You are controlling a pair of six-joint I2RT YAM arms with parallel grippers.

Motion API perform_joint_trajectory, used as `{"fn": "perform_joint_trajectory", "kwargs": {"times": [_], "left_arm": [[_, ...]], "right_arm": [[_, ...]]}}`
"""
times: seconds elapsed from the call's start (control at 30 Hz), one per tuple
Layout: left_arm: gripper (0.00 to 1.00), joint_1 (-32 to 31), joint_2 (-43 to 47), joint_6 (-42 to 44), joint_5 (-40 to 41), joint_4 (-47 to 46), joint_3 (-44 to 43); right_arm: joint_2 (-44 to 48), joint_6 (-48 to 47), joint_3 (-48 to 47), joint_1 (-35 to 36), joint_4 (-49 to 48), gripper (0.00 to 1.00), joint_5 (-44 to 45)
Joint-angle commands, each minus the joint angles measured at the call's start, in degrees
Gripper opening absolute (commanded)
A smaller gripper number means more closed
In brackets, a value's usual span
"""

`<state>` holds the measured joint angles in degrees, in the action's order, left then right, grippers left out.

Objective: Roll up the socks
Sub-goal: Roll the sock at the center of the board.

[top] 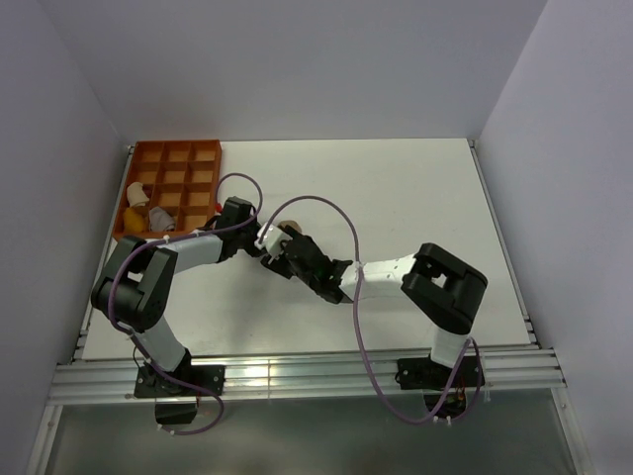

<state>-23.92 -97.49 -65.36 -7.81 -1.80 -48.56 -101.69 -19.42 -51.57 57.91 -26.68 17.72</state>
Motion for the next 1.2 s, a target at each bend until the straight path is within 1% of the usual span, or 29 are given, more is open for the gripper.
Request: {"fn": "perform_joint_trajectory", "kwargs": {"times": [0.0, 0.43, 0.57, 0.67, 0.73, 0.77, 0.87, 0.9, 0.93, 0.97, 1.0, 1.03, 1.07, 1.13, 1.17], "left_arm": [[0.00, -0.1, -1.8, 3.0, 0.4, 8.0, 0.3], [0.00, -0.1, -2.4, 3.0, -0.6, 7.3, 0.4], [0.00, -0.1, -2.4, 2.9, -1.2, 7.3, 0.2], [0.00, -0.1, -2.5, 2.7, -1.9, 6.8, 0.4], [0.00, -0.1, -2.4, 2.5, -2.5, 6.2, 0.7], [0.00, -0.1, -2.4, 2.3, -2.9, 5.9, 0.7], [0.00, -0.1, -2.3, 2.3, -3.3, 5.5, 1.1], [0.00, -0.1, -1.9, 2.2, -3.7, 5.1, 1.3], [0.00, -0.1, -1.6, 2.1, -3.6, 4.5, 1.5], [0.02, -0.1, -1.3, 2.2, -3.4, 4.4, 1.8], [0.05, -0.1, -0.6, 2.1, -3.0, 3.8, 2.0], [0.08, 0.0, -0.2, 2.0, -2.8, 3.7, 2.2], [0.14, 0.1, 0.1, 1.9, -2.6, 3.4, 2.8], [0.23, 0.3, 1.3, 1.9, -1.9, 2.9, 3.5], [0.37, 0.6, 1.9, 1.7, -1.9, 2.3, 4.6]], "right_arm": [[-1.3, -1.1, -1.2, -0.2, -1.9, 0.69, 0.6], [-9.3, -3.3, -5.1, 0.0, -0.6, 0.68, 2.3], [-11.1, -4.3, -6.3, 0.4, -0.8, 0.65, 3.2], [-12.3, -4.7, -7.0, 0.7, -1.0, 0.60, 3.7], [-12.7, -4.9, -7.5, 0.9, -0.4, 0.51, 3.1], [-13.0, -4.9, -7.8, 1.0, 0.0, 0.44, 3.0], [-13.4, -4.6, -8.3, 1.2, 1.2, 0.30, 2.3], [-13.4, -4.6, -8.4, 1.2, 2.0, 0.20, 2.0], [-13.6, -4.4, -8.5, 1.2, 2.4, 0.16, 1.8], [-13.6, -4.1, -8.5, 1.2, 2.9, 0.12, 1.1], [-13.6, -3.8, -8.7, 1.2, 4.4, 0.11, 0.4], [-13.6, -3.4, -9.2, 1.1, 5.6, 0.10, -0.5], [-13.6, -2.7, -9.6, 0.9, 6.5, 0.08, -2.0], [-13.4, -2.3, -10.3, 0.6, 9.5, 0.03, -3.7], [-13.4, -1.9, -10.7, 0.2, 10.7, 0.01, -4.4]]}}
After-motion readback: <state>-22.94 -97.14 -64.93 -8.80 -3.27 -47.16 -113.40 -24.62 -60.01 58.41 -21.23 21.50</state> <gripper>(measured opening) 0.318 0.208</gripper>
